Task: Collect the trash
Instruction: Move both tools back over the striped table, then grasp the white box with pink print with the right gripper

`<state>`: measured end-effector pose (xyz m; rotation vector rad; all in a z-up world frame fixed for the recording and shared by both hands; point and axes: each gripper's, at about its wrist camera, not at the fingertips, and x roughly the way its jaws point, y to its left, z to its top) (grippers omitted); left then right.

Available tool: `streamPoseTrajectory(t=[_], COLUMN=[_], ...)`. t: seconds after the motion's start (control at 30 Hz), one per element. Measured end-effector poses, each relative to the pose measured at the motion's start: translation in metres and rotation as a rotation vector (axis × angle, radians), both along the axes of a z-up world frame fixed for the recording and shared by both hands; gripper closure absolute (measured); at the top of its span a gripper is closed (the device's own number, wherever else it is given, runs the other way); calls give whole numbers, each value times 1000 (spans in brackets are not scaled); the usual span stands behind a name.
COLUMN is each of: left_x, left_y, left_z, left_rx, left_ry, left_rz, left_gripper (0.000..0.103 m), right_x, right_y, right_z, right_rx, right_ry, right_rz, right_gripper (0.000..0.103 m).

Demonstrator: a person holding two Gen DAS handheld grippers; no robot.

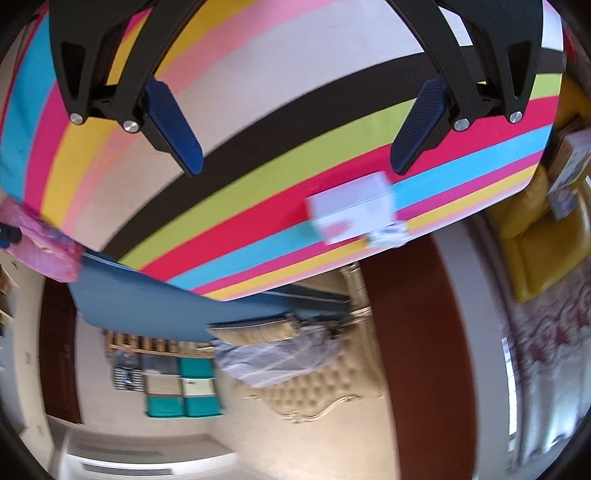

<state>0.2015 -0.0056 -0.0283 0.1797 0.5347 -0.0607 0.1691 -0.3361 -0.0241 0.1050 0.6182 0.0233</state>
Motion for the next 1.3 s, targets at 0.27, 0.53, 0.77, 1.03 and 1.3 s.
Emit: streamPoseTrajectory(t=[0.27, 0.53, 0.77, 1.03, 1.3], left_x=[0, 2, 1, 1, 8], left_y=[78, 145, 161, 156, 170], left_z=[-4, -13, -15, -13, -16], left_rx=[53, 9, -47, -26, -83], left_ry=[2, 69, 96, 87, 136], left_rz=[177, 303, 344, 388, 430], left_gripper=[5, 5, 5, 5, 5], right_x=[34, 78, 125, 176, 215], right_y=[95, 183, 243, 287, 322], right_z=[-8, -13, -27, -35, -37], right_rx=[-52, -113, -176, -247, -248], right_ry=[56, 85, 125, 180, 200], right_rz=[178, 344, 479, 629, 874], right_gripper=[18, 18, 18, 18, 18])
